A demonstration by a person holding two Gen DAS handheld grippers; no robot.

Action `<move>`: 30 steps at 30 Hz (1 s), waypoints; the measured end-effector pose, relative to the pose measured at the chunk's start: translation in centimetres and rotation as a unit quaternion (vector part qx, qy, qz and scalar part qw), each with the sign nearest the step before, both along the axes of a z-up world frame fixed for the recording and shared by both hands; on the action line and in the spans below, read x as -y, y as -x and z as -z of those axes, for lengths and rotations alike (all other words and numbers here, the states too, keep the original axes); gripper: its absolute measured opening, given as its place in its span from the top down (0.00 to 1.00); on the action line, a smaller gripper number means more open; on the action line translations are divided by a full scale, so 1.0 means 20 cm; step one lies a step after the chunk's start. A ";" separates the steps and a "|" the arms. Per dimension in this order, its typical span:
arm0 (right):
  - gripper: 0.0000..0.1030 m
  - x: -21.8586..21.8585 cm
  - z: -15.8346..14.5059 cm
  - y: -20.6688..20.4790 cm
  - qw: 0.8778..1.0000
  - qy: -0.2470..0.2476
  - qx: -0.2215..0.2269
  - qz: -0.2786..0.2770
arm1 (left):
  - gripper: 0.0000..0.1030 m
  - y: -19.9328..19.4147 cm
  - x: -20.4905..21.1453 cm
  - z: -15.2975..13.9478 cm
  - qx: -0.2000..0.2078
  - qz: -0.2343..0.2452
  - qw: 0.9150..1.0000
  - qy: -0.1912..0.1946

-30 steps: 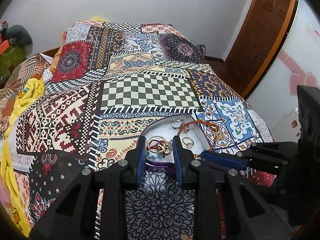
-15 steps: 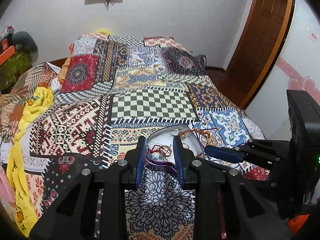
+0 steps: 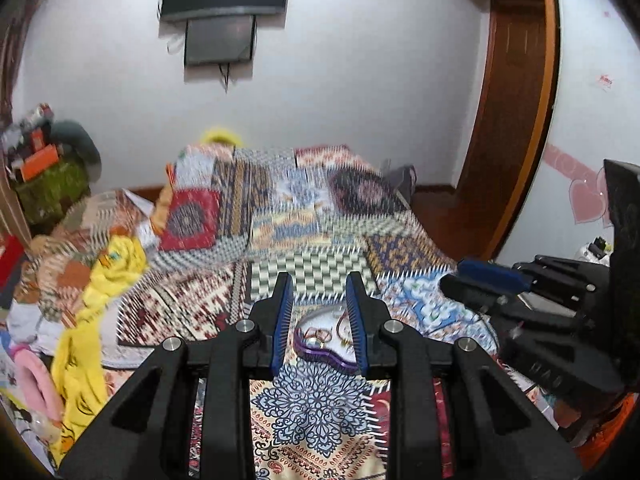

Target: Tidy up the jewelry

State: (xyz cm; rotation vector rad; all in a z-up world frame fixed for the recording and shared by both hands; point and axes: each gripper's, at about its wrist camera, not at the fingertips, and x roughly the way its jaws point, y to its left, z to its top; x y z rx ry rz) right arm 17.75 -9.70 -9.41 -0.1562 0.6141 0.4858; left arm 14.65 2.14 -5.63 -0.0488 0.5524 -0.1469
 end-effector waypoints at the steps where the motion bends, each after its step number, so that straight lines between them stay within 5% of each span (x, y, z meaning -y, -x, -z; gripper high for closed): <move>1: 0.81 0.02 -0.05 0.04 1.000 -0.008 0.016 0.005 | 0.74 0.04 0.01 -0.04 0.014 -0.002 1.000 -0.001; 6: 0.81 0.11 -0.26 0.23 0.995 -0.053 0.080 0.019 | 0.74 0.23 0.03 -0.21 0.075 -0.010 0.997 -0.004; 12: 0.80 0.16 -0.41 0.44 0.984 -0.081 0.153 0.038 | 0.53 0.44 0.07 -0.33 0.150 -0.032 0.988 -0.028; 14: 0.68 0.18 -0.44 0.50 0.980 -0.088 0.174 0.045 | 0.45 0.48 0.08 -0.35 0.160 -0.036 0.986 -0.027; 16: 0.42 0.19 -0.46 0.54 0.974 -0.097 0.195 0.055 | 0.30 0.52 0.07 -0.36 0.172 -0.043 0.984 -0.019; 19: 0.32 0.19 -0.47 0.58 0.969 -0.100 0.217 0.069 | 0.06 0.56 0.06 -0.37 0.189 -0.059 0.980 -0.011; 24: 0.00 0.18 -0.46 0.60 0.961 -0.103 0.238 0.097 | 0.04 0.59 0.04 -0.37 0.197 -0.064 0.978 -0.010; 30: 0.00 0.19 -0.46 0.62 0.962 -0.101 0.231 0.101 | 0.04 0.59 0.03 -0.35 0.193 -0.066 0.979 -0.008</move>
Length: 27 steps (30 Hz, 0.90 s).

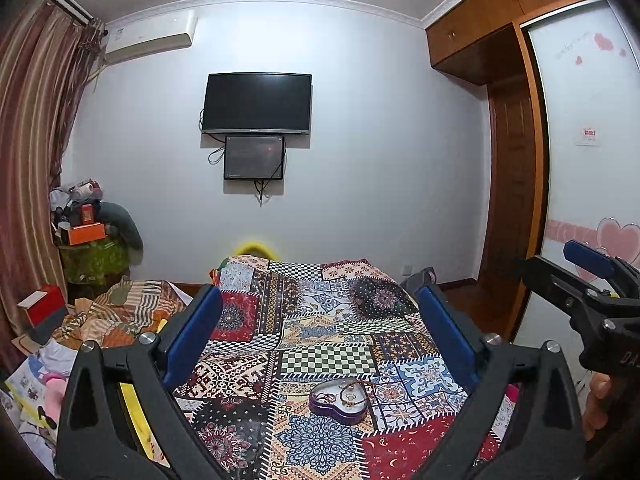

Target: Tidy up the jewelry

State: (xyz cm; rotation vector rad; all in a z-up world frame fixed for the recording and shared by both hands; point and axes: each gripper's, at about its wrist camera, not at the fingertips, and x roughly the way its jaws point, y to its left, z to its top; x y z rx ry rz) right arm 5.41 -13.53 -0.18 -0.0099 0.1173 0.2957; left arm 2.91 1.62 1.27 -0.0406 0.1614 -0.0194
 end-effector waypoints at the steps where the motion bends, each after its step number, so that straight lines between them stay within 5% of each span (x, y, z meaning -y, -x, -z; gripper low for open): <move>1: 0.00 -0.01 0.00 -0.01 1.000 0.002 -0.001 0.001 | 0.04 0.00 0.00 0.00 -0.001 -0.001 1.000 0.001; 27: 0.00 0.05 0.03 0.06 1.000 0.006 -0.014 -0.005 | 0.04 0.01 0.01 0.01 -0.011 0.000 1.000 0.005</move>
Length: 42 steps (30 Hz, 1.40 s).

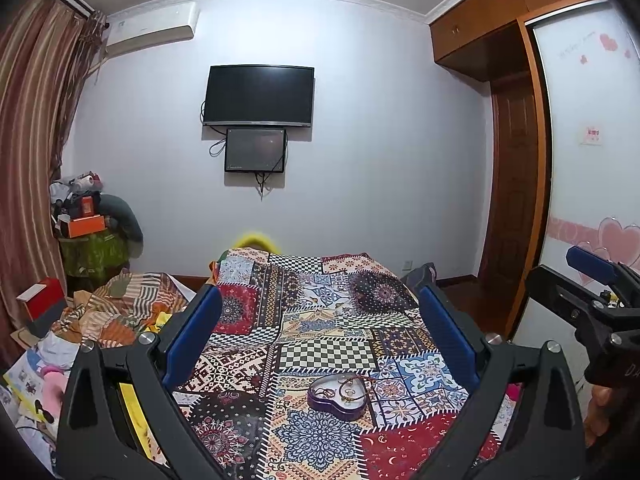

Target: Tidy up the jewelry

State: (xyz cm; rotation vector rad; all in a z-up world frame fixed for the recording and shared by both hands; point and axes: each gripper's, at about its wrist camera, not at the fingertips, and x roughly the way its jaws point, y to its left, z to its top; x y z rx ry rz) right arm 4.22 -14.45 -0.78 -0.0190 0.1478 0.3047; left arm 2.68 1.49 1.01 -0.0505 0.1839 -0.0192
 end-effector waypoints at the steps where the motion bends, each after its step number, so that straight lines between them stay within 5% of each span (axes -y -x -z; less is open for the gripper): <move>1: 0.00 0.00 0.00 0.00 1.000 -0.001 -0.001 0.001 | 0.04 0.00 0.00 0.00 0.000 0.001 1.000 0.000; 42: 0.00 0.01 0.00 -0.03 1.000 -0.004 -0.021 0.004 | 0.02 -0.04 0.01 0.02 -0.019 0.024 0.999 0.006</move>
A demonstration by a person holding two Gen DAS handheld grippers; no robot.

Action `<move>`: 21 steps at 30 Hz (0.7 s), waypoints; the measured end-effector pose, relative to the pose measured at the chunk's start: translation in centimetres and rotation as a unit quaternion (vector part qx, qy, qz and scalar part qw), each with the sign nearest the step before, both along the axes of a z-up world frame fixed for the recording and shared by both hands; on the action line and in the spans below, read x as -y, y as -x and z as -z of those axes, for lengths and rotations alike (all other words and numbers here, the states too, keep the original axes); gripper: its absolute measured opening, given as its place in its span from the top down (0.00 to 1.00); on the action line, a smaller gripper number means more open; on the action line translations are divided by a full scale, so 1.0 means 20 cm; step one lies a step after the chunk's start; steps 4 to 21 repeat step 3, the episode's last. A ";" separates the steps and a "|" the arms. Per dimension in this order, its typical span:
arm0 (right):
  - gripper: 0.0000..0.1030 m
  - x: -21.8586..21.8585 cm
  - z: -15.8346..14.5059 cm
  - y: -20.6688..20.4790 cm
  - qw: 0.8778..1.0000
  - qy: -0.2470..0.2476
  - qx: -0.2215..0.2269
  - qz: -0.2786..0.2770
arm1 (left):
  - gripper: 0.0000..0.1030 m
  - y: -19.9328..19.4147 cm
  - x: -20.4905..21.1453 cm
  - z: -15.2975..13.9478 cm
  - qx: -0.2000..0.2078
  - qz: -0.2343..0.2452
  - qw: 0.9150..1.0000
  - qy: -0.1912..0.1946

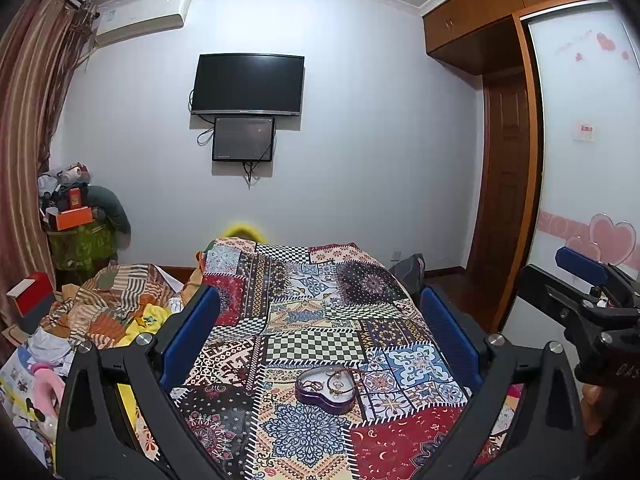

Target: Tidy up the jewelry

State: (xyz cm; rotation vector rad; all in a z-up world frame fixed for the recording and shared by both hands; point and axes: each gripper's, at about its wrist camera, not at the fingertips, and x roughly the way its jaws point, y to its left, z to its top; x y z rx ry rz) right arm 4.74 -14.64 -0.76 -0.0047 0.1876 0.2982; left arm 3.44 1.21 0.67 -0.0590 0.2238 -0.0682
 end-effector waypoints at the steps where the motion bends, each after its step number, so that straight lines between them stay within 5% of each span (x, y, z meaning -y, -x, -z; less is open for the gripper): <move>1: 0.00 0.00 0.00 -0.01 1.000 0.000 -0.001 0.000 | 0.02 0.00 0.00 0.00 -0.001 0.000 1.000 0.000; 21: 0.00 0.00 0.00 -0.01 1.000 0.001 -0.002 0.000 | 0.02 -0.01 0.00 0.01 -0.001 -0.002 1.000 -0.001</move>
